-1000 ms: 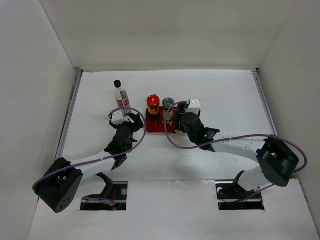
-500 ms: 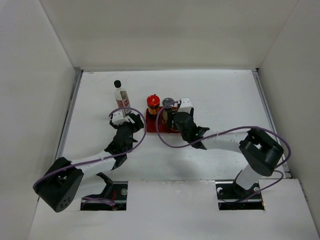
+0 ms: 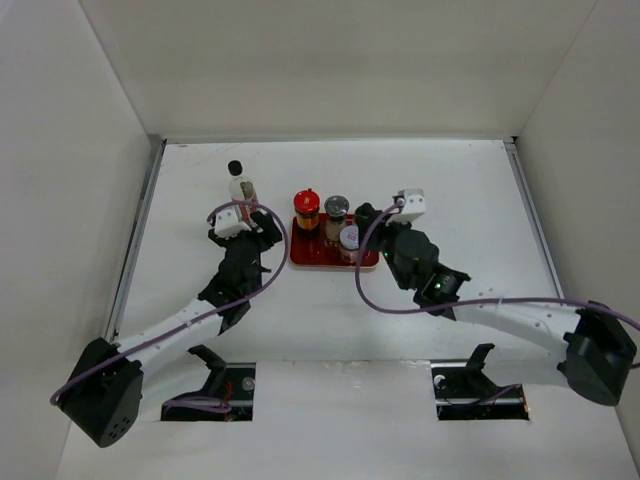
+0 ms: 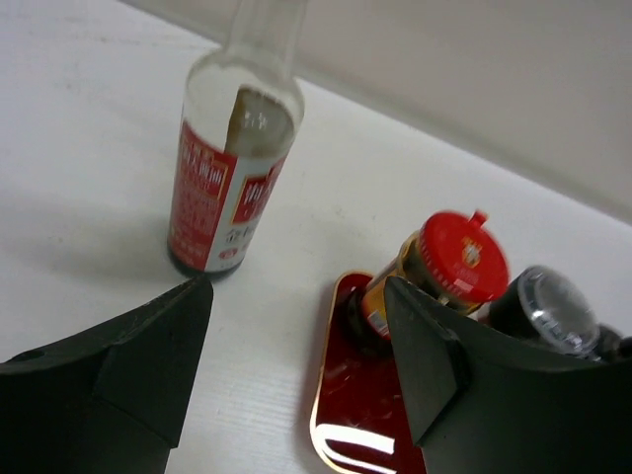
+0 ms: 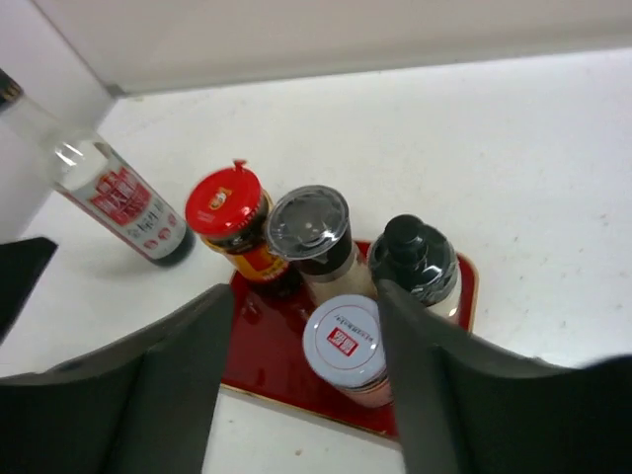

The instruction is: Organize the condiment bottles

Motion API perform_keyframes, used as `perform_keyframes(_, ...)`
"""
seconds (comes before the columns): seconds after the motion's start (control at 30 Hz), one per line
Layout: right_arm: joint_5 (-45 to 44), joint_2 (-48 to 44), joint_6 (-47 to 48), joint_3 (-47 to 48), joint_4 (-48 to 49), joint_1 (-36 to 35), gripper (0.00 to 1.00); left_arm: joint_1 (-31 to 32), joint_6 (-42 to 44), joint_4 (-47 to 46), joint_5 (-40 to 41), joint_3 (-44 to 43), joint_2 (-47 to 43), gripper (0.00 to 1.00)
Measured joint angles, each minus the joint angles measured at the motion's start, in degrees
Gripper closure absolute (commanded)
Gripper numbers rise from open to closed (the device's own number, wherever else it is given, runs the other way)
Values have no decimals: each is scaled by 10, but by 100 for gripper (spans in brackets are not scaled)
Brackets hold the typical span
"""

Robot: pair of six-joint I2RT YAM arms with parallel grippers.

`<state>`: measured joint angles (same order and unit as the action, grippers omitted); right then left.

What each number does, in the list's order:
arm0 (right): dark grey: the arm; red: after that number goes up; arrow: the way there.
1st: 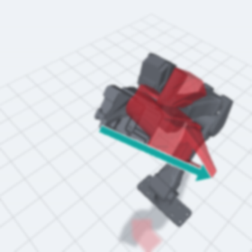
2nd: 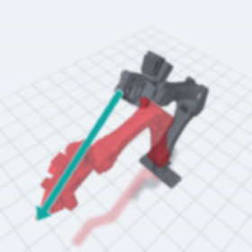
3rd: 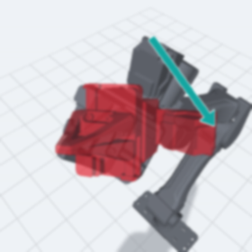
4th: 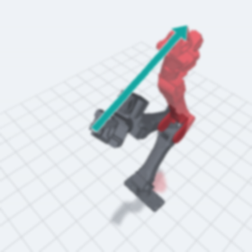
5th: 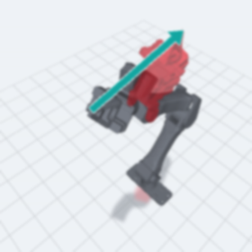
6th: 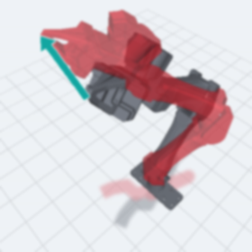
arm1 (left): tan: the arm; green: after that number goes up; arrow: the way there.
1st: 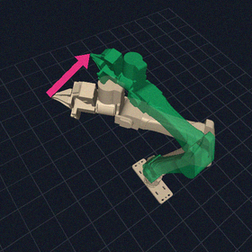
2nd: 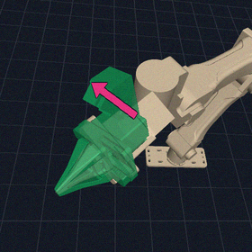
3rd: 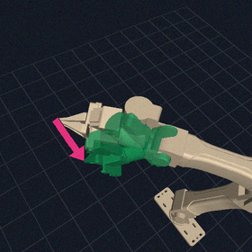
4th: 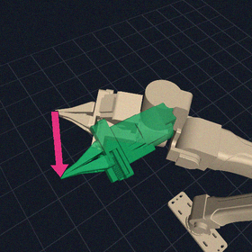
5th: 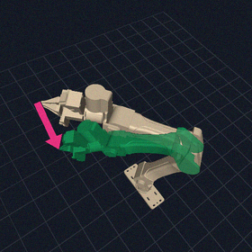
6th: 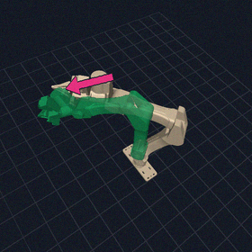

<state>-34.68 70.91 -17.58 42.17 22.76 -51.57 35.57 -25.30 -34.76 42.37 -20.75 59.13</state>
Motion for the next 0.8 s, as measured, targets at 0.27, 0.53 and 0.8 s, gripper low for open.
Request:
perform_keyframes(0.27, -1, -103, -48, -118, 25, -29, 76, -79, 26, 161, -5, -183, -14, 21)
perform_keyframes(0.53, 17, -157, -86, -159, 26, 17, 37, -138, 45, 250, -35, -340, 93, 22)
perform_keyframes(0.8, 67, -154, -108, -160, 25, 21, 28, -162, 64, 321, -57, -379, 177, 29)
